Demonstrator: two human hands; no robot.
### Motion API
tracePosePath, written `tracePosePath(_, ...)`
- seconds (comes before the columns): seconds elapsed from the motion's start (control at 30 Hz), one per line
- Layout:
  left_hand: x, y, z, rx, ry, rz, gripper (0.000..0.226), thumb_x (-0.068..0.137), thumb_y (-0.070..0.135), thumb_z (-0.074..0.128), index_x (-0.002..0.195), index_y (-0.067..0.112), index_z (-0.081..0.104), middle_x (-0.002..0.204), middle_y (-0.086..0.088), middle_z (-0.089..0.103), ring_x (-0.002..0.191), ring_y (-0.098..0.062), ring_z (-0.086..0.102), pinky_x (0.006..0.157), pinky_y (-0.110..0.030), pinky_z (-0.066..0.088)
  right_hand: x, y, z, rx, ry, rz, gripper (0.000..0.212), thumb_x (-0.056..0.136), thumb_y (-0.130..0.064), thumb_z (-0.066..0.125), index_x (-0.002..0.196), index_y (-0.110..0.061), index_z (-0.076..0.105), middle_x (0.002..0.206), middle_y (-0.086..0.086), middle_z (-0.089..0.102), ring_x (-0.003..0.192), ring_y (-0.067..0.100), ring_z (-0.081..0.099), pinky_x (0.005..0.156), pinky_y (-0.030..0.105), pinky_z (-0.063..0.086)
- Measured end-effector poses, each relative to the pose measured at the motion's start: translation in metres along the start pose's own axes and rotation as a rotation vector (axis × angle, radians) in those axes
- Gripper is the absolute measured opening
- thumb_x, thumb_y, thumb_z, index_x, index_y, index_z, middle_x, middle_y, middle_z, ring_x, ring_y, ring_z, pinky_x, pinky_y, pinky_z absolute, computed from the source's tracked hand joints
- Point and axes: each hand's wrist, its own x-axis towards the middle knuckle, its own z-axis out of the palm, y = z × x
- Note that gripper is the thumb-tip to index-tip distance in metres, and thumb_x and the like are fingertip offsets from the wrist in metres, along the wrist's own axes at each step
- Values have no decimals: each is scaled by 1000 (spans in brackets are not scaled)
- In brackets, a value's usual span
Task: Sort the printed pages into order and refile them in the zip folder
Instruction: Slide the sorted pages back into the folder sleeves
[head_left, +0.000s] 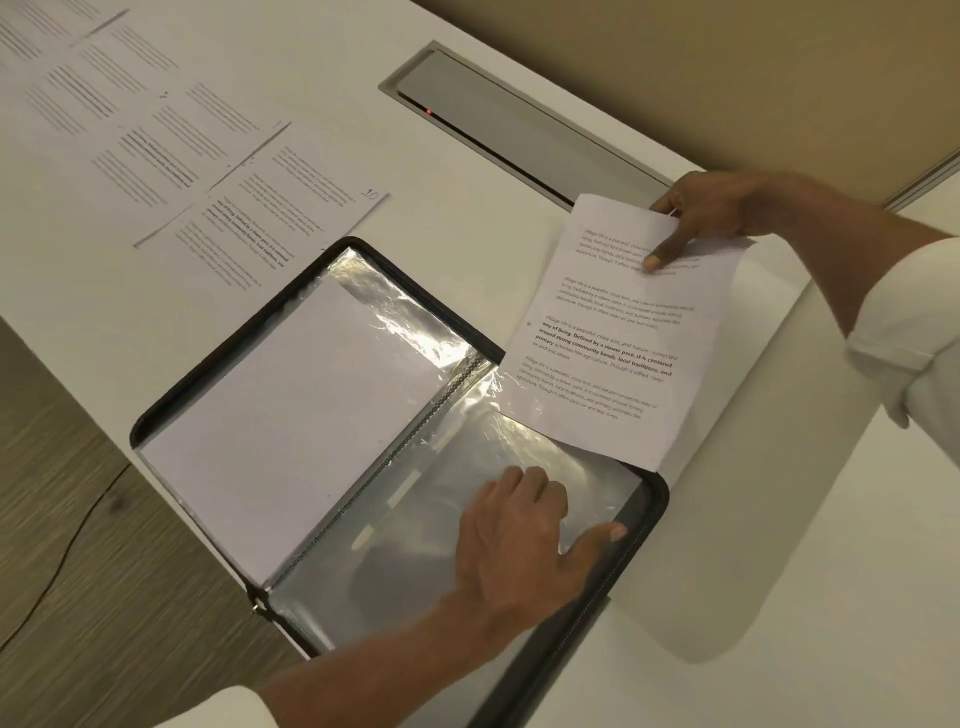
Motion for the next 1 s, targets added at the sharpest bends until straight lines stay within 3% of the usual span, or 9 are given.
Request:
tracePosePath(0.13,9,-25,-1,23,-6,113,59,95,71,60,103,14,72,124,-6,66,118,-25,59,90,-43,55,10,5,6,-19,83,8,39,64,-36,99,98,-25,83,93,-2,81,83,22,77,80,42,65)
tracePosePath(0.2,13,-35,0,101,-68,122,69,96,75,53,121,12,68,149,-14,55,143,-32,46,110,-49,49,14,6,8,-9,119,3,41,63,-39,100,98,-26,83,93,-3,81,88,24,77,83,46,65)
tracePosePath(0.3,16,-44,3,175,-152,119,88,95,82,44,142,8,57,170,-20,26,160,-35,17,126,-50,31,17,4,12,5,109,-2,41,63,-41,100,98,-29,83,93,-6,81,90,25,77,84,46,65)
tracePosePath(0.4,15,-49,5,200,-191,125,103,92,85,44,156,4,44,175,-19,5,163,-34,2,127,-53,27,19,0,16,38,99,-20,43,63,-44,99,100,-30,83,98,-6,81,96,25,76,90,48,63)
tracePosePath(0.6,12,-53,5,179,-216,164,119,90,83,53,165,-1,16,174,-22,-5,162,-37,-3,127,-57,25,18,-1,19,80,81,-17,42,63,-43,99,100,-29,84,103,-2,80,105,27,74,94,50,60)
tracePosePath(0.83,11,-58,7,258,-295,163,118,91,90,36,166,2,11,174,-20,-10,162,-35,-7,127,-58,21,8,6,18,228,112,22,46,64,-38,98,103,-19,82,104,9,80,94,29,77,91,50,63)
tracePosePath(1.0,10,-58,7,276,-316,170,115,92,90,30,167,5,10,174,-18,-15,162,-33,-13,129,-58,15,-4,14,21,324,179,117,46,66,-30,99,104,-12,80,107,13,78,82,24,72,81,35,61)
